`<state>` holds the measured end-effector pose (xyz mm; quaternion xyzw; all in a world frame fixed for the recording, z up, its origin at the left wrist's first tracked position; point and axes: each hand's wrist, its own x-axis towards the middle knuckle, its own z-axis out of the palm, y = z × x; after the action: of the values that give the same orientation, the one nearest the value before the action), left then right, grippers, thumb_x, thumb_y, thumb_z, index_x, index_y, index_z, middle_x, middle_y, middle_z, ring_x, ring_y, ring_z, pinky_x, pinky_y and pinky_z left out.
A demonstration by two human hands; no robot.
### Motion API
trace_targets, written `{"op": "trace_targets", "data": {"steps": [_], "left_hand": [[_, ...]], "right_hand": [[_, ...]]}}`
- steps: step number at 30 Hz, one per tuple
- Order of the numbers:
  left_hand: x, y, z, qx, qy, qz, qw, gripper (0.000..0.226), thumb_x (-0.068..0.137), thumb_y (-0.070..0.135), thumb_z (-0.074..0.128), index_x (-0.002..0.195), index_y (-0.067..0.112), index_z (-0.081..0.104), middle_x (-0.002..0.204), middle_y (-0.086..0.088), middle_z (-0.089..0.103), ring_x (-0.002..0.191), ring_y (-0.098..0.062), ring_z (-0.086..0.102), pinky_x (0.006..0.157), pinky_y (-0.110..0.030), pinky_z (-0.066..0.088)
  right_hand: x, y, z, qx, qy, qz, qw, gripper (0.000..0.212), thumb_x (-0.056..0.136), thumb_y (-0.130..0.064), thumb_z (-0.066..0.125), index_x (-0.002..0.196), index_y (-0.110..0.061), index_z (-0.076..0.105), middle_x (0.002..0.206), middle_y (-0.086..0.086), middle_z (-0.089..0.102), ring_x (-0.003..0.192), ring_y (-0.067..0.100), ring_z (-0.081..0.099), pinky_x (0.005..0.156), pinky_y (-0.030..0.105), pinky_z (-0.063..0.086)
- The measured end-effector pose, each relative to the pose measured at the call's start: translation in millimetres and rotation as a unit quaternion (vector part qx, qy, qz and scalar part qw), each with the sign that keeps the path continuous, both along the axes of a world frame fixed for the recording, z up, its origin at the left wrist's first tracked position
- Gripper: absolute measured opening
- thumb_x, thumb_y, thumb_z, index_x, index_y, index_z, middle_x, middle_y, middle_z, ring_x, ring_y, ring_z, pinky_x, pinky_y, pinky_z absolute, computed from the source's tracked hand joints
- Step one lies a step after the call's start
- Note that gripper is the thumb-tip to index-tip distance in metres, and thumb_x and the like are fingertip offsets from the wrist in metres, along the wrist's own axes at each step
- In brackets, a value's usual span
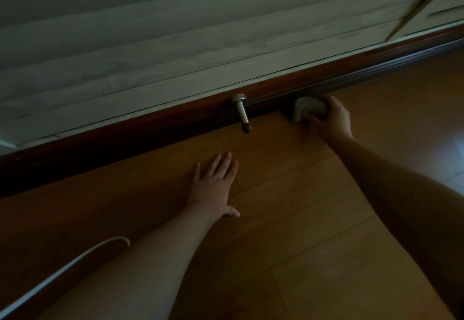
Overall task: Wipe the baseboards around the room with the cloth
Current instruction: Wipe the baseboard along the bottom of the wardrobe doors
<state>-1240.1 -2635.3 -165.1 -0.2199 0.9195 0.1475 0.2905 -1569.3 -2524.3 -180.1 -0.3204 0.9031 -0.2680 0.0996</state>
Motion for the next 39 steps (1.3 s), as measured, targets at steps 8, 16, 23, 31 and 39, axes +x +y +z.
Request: {"op": "trace_targets", "data": {"steps": [8,16,23,31,39], "left_hand": [[2,0,-1,-0.008,0.012,0.000,1.000,0.127,0.074,0.070,0.068,0.153,0.028,-0.022,0.159,0.002,-0.034,0.148,-0.022,-0.025,0.120,-0.059,0.001],[3,1,-1,-0.014,0.013,-0.005,1.000,0.126,0.074,0.072,0.065,0.153,0.026,-0.023,0.160,0.000,-0.032,0.148,-0.023,-0.024,0.120,-0.058,0.001],[0,2,-1,-0.015,0.015,0.007,1.000,0.125,0.073,0.070,0.068,0.155,0.028,-0.016,0.162,0.003,-0.027,0.150,-0.022,-0.020,0.120,-0.057,0.002],[1,2,-2,-0.027,0.018,0.007,0.999,0.125,0.073,0.072,0.067,0.155,0.027,-0.016,0.162,0.002,-0.028,0.150,-0.022,-0.020,0.121,-0.057,0.005],[1,1,-5,-0.018,0.019,0.006,1.000,0.127,0.073,0.071,0.068,0.153,0.029,-0.021,0.160,0.002,-0.031,0.149,-0.023,-0.023,0.120,-0.057,-0.001]], "right_hand": [[-8,21,16,-0.111,0.004,-0.221,0.969,0.049,0.084,-0.035,0.073,0.126,-0.023,0.051,0.121,-0.008,0.045,0.106,0.009,0.049,0.093,0.024,0.042],[73,-30,16,-0.160,-0.057,-0.214,0.962,0.043,0.090,-0.023,0.068,0.127,-0.012,0.048,0.130,0.009,0.044,0.110,0.021,0.053,0.095,0.029,0.047],[138,-42,-8,-0.152,-0.036,-0.040,0.987,0.049,0.084,-0.017,0.074,0.127,-0.011,0.050,0.123,0.006,0.046,0.104,0.009,0.048,0.080,0.008,0.038],[150,-44,-8,-0.132,-0.023,0.167,0.977,0.047,0.081,-0.018,0.075,0.122,-0.021,0.052,0.111,-0.014,0.043,0.094,-0.005,0.045,0.074,0.003,0.037],[54,6,22,-0.164,-0.001,-0.149,0.975,0.053,0.083,-0.029,0.074,0.129,-0.030,0.049,0.122,-0.011,0.044,0.096,-0.006,0.048,0.081,0.005,0.037]]}}
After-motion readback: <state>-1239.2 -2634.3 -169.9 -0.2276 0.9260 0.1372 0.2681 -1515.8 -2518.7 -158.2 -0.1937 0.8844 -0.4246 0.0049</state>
